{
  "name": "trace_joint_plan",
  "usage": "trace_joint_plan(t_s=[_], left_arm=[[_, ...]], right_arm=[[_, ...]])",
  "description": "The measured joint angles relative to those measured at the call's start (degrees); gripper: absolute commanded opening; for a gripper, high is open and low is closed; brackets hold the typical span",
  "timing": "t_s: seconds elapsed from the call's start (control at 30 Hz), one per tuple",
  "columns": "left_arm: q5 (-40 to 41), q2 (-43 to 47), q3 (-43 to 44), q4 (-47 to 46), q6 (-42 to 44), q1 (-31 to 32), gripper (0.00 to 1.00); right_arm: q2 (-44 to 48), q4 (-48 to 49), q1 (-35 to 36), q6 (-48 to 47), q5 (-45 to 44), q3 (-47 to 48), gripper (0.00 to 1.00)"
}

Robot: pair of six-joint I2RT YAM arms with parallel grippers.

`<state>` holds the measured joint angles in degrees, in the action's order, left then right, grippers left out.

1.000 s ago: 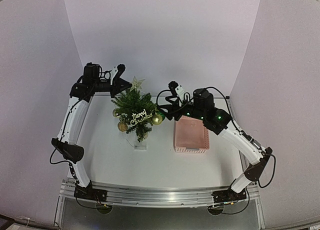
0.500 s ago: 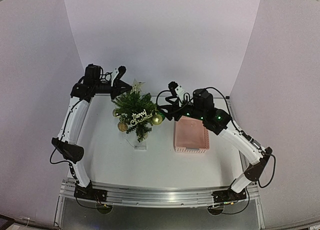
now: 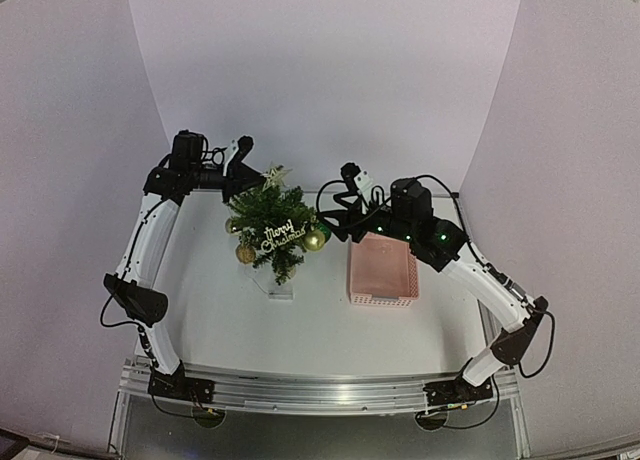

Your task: Decorate the small christmas tree

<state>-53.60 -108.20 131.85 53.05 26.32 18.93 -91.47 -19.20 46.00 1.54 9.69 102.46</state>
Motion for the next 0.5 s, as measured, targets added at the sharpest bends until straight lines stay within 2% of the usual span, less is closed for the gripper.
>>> trace_joint_plan(t_s=[0.07,0.2,0.33,0.5], left_arm=[[-0.2,0.0,0.0,0.0,0.2,-0.2,0.06],[-0.2,0.0,0.1,0.1,-0.1,-0.2,0.23],[0.0,0.0,0.2,-0.1,-0.7,-0.2,0.35],[0.9,0.1,1.5,-0.1,-1.1,-0.2,0.61]], right_arm=[[0.0,0.0,0.0,0.0,0.0,0.0,0.71],[0.0,0.0,0.0,0.0,0.0,0.0,0.71],[0.0,0.0,0.0,0.0,0.0,0.0,0.71],[0.0,0.0,0.0,0.0,0.1,0.0,0.71]])
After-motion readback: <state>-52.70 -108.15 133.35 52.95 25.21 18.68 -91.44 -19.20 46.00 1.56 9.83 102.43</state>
